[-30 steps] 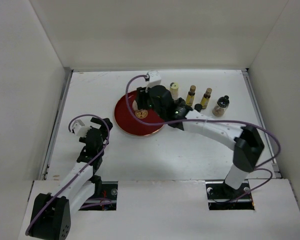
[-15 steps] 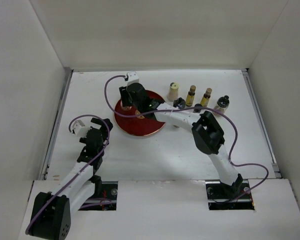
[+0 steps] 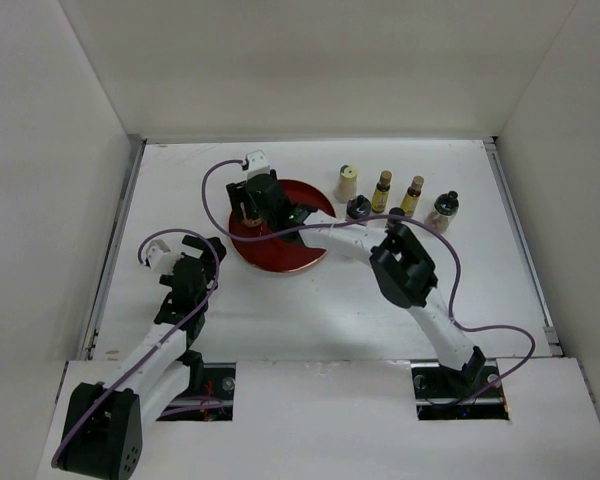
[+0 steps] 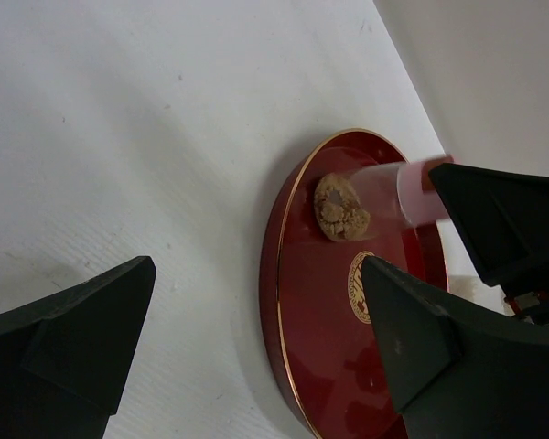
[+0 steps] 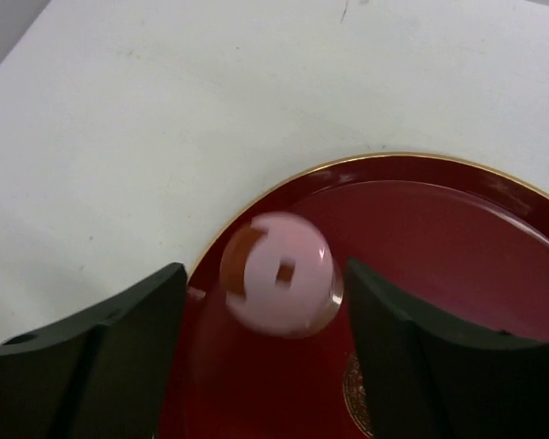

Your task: Organize the condiment bottles

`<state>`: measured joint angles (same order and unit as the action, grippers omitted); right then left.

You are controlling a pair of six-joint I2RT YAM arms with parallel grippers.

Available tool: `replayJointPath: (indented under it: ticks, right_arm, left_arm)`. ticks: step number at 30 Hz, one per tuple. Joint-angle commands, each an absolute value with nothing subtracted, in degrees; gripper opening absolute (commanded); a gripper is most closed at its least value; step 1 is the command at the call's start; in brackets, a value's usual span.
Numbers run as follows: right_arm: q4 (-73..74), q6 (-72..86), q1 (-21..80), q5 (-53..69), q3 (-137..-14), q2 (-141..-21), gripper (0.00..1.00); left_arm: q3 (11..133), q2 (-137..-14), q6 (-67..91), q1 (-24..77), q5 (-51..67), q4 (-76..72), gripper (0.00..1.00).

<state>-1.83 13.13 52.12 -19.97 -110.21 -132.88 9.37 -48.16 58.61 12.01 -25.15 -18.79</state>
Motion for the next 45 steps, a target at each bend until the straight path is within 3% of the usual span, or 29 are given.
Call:
replayJointPath:
  ticks: [1, 3, 6, 9, 12, 14, 17, 19, 22, 27, 45]
  right_arm:
    - [-6.2, 14.5, 52.6, -20.1, -110.5, -129.9, 0.84]
    - [-8.5, 15.8, 52.6, -18.8, -106.5, -125.1, 0.90]
    - [-13.6, 16.3, 52.4, -17.8, -95.9, -113.1, 0.91]
    - [-16.8, 16.2, 51.5, -19.1, -83.6, -101.1, 0.78]
    - [-16.4, 16.3, 49.0, -22.3, -69.8, -88.7, 0.51]
    - [-14.3, 16.7, 47.2, -25.0, -61.6, -81.2, 0.44]
    - [-8.9, 17.7, 44.1, -27.6, -52.8, -73.4, 0.49]
    - [-5.4, 19.0, 42.2, -27.8, -49.7, -70.8, 0.61]
    - [-3.4, 19.5, 40.5, -27.4, -46.9, -69.7, 0.77]
    - [-2.2, 19.7, 39.4, -25.4, -47.2, -73.2, 0.82]
    - [-10.4, 19.6, 37.1, -23.1, -49.0, -86.3, 0.66]
  left_arm:
    - [9.2, -47.1, 59.0, 11.6, -24.6, -21.4, 1.00]
    - [9.1, -46.2, 58.8, 11.6, -25.0, -21.4, 1.00]
    - [8.9, -46.1, 58.7, 11.6, -25.1, -21.4, 1.00]
    - [9.1, -46.1, 58.6, 11.6, -24.7, -21.3, 1.00]
    - [9.0, -46.1, 58.5, 11.7, -25.1, -21.6, 1.00]
    - [9.1, -46.8, 58.8, 11.7, -24.6, -21.6, 1.00]
    - [9.3, -47.0, 58.7, 11.9, -24.5, -21.7, 1.00]
    - [9.4, -47.6, 58.8, 12.0, -24.8, -21.8, 1.00]
    - [9.6, -48.3, 58.8, 12.0, -24.3, -21.9, 1.00]
    - [9.3, -47.4, 58.5, 11.8, -24.8, -21.9, 1.00]
    - [9.7, -49.0, 58.5, 12.1, -24.1, -22.6, 1.00]
